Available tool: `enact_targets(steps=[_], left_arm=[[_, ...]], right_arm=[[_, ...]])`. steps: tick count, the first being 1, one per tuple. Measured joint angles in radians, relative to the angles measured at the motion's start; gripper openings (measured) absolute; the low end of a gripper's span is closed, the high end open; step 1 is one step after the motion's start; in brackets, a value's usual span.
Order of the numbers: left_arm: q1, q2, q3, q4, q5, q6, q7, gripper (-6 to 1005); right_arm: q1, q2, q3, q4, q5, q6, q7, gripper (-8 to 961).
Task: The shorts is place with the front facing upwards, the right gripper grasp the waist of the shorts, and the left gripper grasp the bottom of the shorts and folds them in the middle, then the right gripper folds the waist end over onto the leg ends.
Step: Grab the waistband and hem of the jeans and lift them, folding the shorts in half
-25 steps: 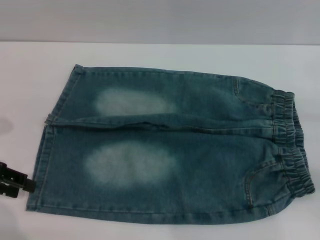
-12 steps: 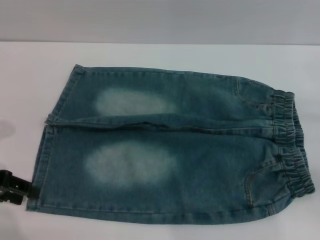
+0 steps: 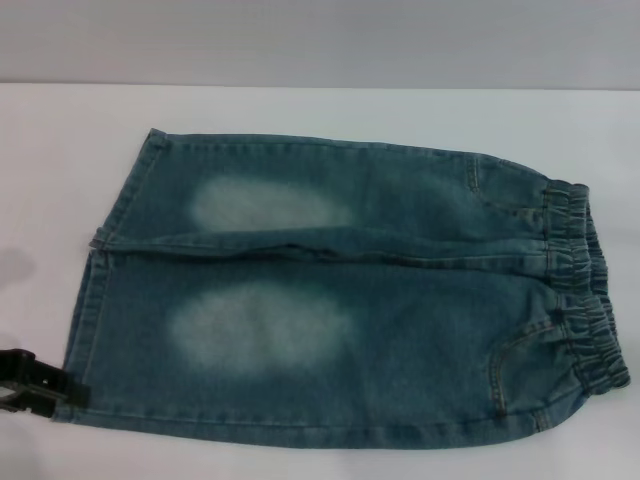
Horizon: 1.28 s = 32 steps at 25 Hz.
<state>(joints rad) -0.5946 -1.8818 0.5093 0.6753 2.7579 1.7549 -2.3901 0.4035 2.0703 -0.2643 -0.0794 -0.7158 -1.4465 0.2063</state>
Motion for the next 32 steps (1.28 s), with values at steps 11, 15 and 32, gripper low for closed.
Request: enact_targets(steps=[11, 15, 32], left_arm=[[-0.017, -0.029, -0.006, 0.000, -0.003, 0.000, 0.014, 599], [-0.023, -0.033, -0.003, 0.000, -0.004, 0.006, 0.017, 599], [-0.045, -0.021, -0.004, 0.005, -0.070, 0.005, 0.019, 600]], right_arm=[[-0.011, 0.000, 0.002, 0.005, 0.000, -0.005, 0.002, 586], [-0.015, 0.000, 0.001, 0.006, 0.001, -0.005, 0.002, 586], [-0.022, 0.004, -0.005, 0.012, -0.006, -0.006, 0.006, 585]])
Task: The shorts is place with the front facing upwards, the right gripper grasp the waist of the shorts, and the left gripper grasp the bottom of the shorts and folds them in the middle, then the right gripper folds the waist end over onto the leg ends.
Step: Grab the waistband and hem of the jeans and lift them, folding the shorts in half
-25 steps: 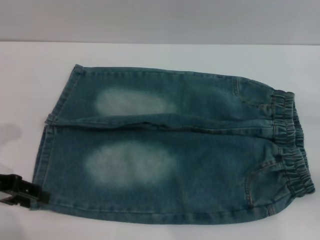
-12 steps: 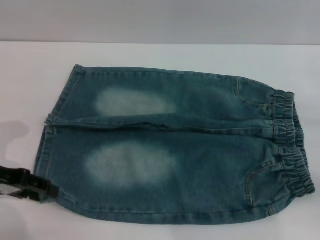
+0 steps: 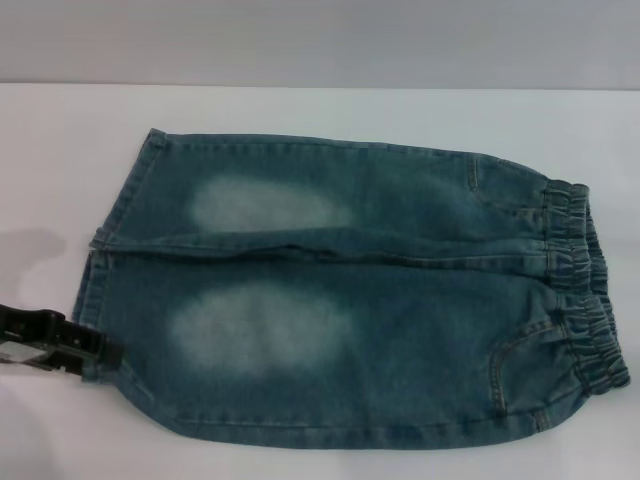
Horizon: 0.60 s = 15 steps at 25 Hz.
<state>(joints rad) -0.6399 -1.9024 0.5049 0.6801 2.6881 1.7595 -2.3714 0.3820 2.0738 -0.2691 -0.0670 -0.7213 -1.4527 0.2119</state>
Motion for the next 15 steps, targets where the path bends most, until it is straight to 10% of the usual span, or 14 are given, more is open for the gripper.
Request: enact_targets(steps=[15], left_arm=[[-0.005, 0.015, 0.018, -0.008, 0.011, 0.018, -0.001, 600]], right_arm=[[0.003, 0.001, -0.005, 0.006, -0.003, 0.000, 0.002, 585]])
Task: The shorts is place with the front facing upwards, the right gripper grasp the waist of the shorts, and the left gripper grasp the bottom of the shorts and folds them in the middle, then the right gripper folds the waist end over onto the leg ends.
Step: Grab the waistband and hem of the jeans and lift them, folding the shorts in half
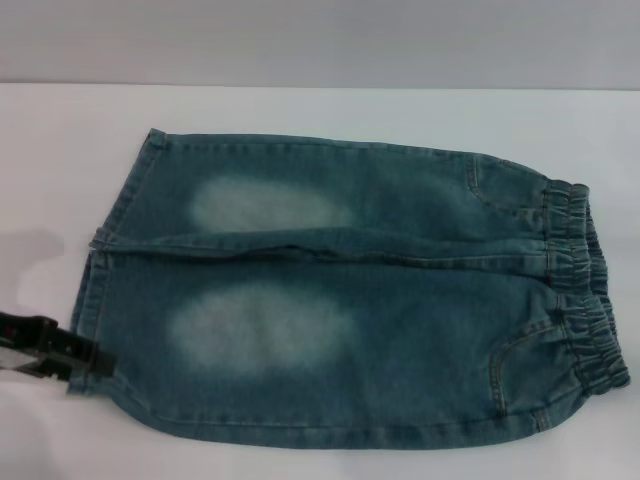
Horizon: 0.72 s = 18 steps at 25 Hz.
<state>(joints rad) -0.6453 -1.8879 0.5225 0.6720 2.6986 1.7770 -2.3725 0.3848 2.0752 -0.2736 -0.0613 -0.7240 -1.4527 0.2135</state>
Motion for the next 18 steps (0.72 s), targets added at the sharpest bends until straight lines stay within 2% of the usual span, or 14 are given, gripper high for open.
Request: enact_targets(steps=[8, 18], left_arm=[[0.031, 0.005, 0.005, 0.010, 0.000, 0.021, -0.006, 601], [0.037, -0.007, 0.040, 0.021, 0.000, 0.005, -0.005, 599]], right_arm=[[0.006, 0.000, 0.001, 0.010, 0.000, 0.000, 0.001, 584], [0.006, 0.000, -0.001, 0.015, 0.000, 0.000, 0.001, 584]])
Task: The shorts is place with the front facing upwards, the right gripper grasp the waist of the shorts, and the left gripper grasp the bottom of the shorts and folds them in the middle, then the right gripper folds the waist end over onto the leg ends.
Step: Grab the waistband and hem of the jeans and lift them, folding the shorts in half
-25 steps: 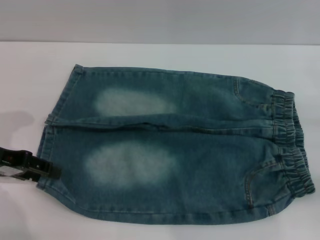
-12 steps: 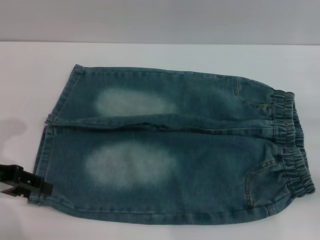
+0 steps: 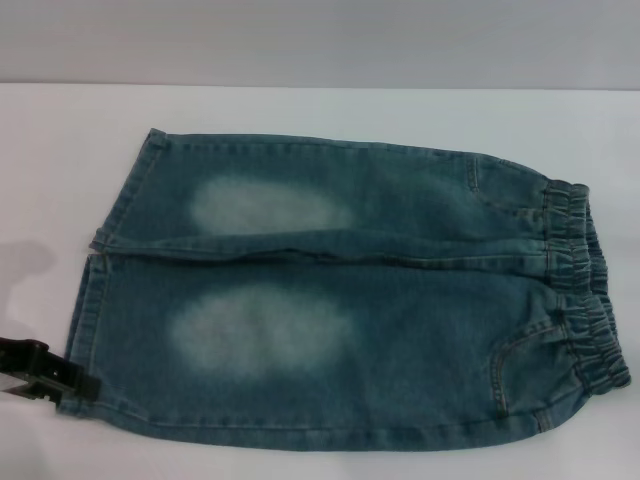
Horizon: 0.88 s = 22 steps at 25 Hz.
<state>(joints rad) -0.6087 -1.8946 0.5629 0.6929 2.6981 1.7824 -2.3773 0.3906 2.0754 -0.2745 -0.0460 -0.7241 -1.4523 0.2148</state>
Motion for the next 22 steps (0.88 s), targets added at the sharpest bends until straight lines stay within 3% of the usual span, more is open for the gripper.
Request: enact_targets(steps=[2, 13, 15, 19, 22], left_arm=[[0.000, -0.002, 0.007, 0.007, 0.000, -0.005, -0.004, 597], [-0.002, -0.016, 0.030, 0.047, 0.003, -0.010, -0.018, 167], [-0.003, -0.016, 0.038, 0.046, 0.003, -0.007, -0.021, 38], [-0.005, -0.020, 0.051, 0.061, 0.003, -0.012, -0.030, 40], [-0.007, -0.021, 0.045, 0.069, -0.003, -0.014, -0.030, 42]], right_arm=[[-0.002, 0.000, 0.001, 0.005, 0.000, 0.000, 0.000, 584], [-0.013, 0.000, 0.010, 0.009, 0.008, 0.000, 0.000, 583], [-0.016, 0.000, 0.010, 0.009, 0.008, 0.000, 0.000, 583], [-0.022, -0.001, 0.011, 0.009, 0.008, 0.000, 0.027, 583], [-0.041, -0.009, -0.004, -0.022, -0.010, 0.002, 0.174, 583]])
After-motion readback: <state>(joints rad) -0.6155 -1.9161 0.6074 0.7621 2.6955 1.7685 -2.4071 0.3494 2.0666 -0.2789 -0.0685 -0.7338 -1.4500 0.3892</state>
